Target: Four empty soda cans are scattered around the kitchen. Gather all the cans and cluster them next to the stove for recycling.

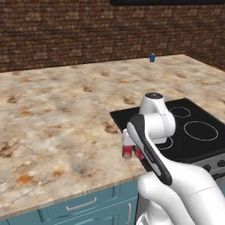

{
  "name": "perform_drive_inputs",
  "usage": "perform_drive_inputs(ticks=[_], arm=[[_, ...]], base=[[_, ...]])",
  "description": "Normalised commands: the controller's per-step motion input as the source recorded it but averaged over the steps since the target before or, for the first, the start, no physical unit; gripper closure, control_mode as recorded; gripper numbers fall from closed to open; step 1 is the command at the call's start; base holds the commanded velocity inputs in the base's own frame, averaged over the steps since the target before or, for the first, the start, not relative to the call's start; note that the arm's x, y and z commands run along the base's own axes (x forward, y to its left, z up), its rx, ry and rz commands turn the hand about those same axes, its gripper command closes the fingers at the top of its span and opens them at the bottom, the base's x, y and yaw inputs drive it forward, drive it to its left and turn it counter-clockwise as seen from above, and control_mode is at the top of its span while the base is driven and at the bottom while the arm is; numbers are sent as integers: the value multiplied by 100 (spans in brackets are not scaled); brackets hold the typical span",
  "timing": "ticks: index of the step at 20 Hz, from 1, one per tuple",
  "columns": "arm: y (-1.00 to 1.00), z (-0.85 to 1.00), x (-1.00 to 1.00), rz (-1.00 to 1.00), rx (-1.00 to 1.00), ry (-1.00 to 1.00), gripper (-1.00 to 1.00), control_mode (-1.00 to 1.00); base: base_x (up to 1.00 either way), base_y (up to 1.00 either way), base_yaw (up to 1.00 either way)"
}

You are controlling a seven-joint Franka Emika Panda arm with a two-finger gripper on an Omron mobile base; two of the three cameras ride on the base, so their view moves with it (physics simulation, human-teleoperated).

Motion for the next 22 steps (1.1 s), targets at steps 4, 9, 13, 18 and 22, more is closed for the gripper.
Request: perform_drive_inputs(ticks=[4, 9, 13, 18, 22], arm=[[-2, -24, 60, 0, -1, 0, 100, -100], [0, -16, 41, 0, 0, 0, 100, -100], [0, -29, 5, 0, 0, 1, 100, -100], [0, -56, 0, 0, 0, 0, 100, -100], [0, -40, 0, 0, 0, 0, 100, -100]], base=[[0, 0, 0], [0, 0, 0], [0, 0, 0], [0, 0, 0], [0, 0, 0]])
